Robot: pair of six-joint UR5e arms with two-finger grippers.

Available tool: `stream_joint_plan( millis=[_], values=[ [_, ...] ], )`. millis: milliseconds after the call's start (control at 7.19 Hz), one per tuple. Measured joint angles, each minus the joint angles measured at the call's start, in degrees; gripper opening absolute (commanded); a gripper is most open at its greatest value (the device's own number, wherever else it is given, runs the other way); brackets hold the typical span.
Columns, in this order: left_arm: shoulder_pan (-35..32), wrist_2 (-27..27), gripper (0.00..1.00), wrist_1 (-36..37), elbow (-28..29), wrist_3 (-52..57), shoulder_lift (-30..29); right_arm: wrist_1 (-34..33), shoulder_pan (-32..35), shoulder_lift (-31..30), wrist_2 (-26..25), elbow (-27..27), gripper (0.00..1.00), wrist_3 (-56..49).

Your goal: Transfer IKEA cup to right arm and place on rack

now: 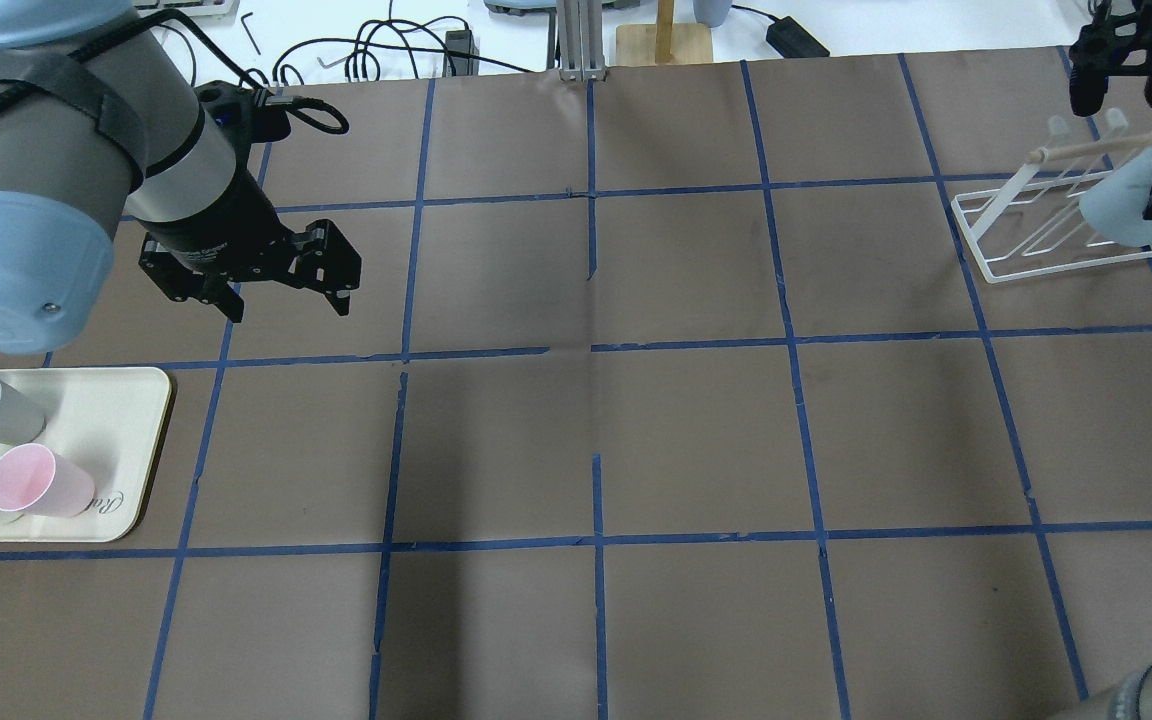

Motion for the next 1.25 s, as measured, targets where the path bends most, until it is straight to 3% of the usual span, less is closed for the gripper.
stream_joint_plan(
  millis=[695, 1252],
  values=[
    [0.46, 0.11, 1.0, 0.07, 0.38, 0.28, 0.17, -4.38, 0.32, 2.25, -0.74, -0.11, 0.31, 0.03],
    [0.29, 0.28, 1.0, 0.01, -0.05, 0.1, 0.5, -6.63, 0.41, 3.85, -0.44, 0.08, 0.35, 0.08]
  ],
)
